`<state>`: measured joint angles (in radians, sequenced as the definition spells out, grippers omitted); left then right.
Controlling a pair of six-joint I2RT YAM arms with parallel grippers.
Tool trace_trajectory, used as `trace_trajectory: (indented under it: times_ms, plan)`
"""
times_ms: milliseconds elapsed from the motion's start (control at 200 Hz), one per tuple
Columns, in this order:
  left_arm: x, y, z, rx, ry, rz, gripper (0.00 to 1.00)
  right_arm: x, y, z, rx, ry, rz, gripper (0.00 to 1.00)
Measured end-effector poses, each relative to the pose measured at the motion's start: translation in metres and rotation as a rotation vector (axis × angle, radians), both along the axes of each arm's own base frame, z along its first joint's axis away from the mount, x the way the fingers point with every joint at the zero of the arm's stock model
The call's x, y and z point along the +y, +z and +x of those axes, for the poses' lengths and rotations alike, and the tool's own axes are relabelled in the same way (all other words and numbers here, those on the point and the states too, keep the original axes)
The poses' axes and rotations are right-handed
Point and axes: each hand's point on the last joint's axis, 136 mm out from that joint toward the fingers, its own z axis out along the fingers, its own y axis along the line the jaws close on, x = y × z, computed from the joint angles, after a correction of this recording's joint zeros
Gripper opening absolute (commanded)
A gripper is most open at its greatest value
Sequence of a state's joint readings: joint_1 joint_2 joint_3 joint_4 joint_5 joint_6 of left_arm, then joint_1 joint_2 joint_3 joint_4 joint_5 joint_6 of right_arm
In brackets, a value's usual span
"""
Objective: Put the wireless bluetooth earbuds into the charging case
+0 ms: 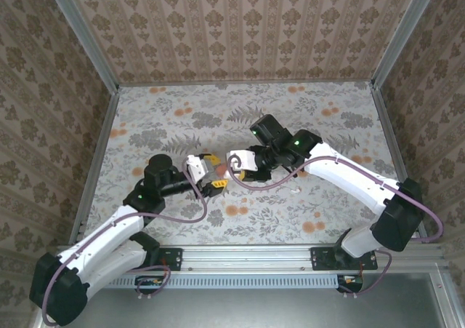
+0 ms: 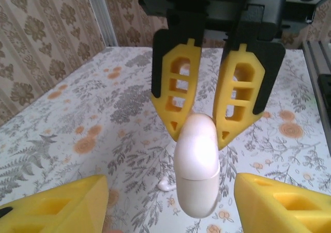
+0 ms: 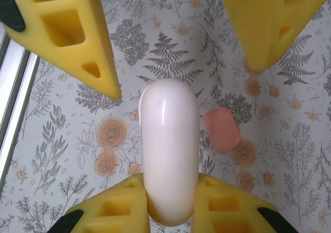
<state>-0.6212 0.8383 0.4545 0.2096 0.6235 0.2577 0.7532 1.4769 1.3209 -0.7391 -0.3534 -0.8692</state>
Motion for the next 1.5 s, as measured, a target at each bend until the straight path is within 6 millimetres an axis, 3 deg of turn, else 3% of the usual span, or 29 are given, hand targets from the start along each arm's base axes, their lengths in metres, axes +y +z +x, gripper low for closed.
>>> trace_trajectory:
  times_ms: [485, 1000, 1190, 1335, 1500]
  plan:
    - [-0.006, -0.016, -0.008, 0.036, -0.059, 0.037, 0.54, 0.012, 0.007, 0.000, -0.040, 0.043, 0.041, 0.17]
    - [-0.010, -0.004, -0.011, 0.042, -0.084, -0.012, 0.24, 0.018, 0.011, -0.004, -0.067, 0.086, 0.077, 0.16]
    - [-0.010, -0.003, -0.011, 0.038, -0.086, -0.015, 0.27, 0.017, 0.013, -0.006, -0.079, 0.086, 0.088, 0.17]
    - [-0.010, -0.003, -0.011, 0.036, -0.087, -0.018, 0.35, 0.017, 0.015, -0.006, -0.091, 0.087, 0.097, 0.16]
    - [-0.010, -0.003, -0.011, 0.036, -0.086, -0.018, 0.35, 0.017, 0.019, -0.006, -0.106, 0.089, 0.108, 0.17]
